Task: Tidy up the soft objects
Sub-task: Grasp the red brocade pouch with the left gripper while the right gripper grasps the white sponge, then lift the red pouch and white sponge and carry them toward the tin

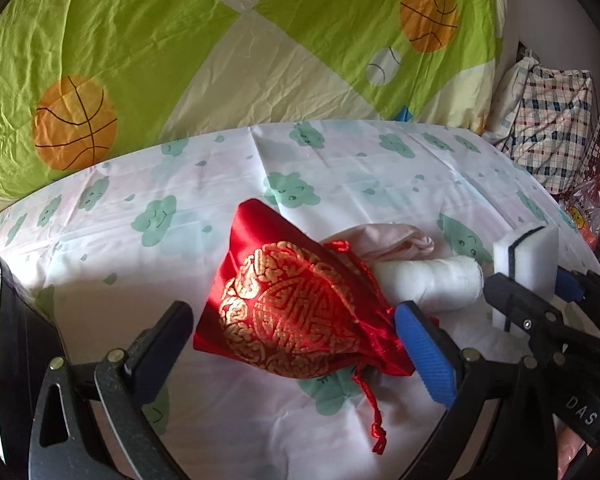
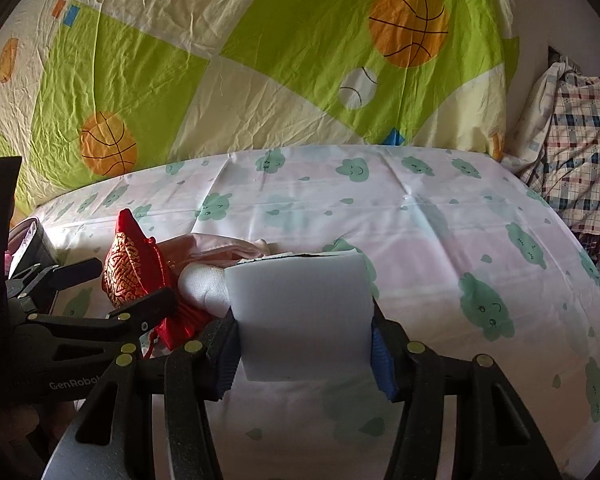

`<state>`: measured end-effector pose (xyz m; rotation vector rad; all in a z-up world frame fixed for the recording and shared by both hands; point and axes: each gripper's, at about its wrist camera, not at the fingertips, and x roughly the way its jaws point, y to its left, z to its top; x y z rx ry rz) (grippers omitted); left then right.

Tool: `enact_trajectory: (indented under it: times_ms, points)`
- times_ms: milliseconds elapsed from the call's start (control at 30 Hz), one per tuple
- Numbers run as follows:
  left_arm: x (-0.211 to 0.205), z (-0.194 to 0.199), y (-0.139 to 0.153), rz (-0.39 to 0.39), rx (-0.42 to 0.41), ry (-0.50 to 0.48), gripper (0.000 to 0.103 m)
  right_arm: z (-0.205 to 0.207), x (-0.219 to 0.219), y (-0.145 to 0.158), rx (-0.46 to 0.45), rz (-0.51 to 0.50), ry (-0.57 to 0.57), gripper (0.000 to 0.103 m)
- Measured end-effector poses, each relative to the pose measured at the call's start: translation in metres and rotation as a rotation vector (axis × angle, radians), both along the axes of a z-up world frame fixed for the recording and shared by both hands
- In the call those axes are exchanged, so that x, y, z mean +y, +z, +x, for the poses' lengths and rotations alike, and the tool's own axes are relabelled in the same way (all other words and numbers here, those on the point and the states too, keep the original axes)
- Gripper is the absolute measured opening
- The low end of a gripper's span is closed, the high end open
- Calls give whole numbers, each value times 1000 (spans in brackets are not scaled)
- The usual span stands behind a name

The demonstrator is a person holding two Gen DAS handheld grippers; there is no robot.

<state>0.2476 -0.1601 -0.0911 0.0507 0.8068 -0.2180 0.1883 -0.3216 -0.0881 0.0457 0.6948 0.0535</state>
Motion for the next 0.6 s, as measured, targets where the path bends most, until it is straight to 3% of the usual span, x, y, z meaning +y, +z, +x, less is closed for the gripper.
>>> enact_trajectory:
  times_ms: [67,133,233,367,600]
  points:
    - [1,-1,-1,-20,7,-19,72,-1,1,1,-10,-13,-5,57]
    - [2,-2,-1,-35,13,-33,61,-2,-1,1,-15,-8,-6,57]
    - [5,-6,1,-49,1,-35,31,-2,-6,1,-17,13,-24,57]
    - [12,-11,1,-76,7,-42,17,-4,-8,2,-29,25,-33,57]
    - [23,-30,9,-82,-68,-7,15,-13,-7,8,-86,6,-47,57]
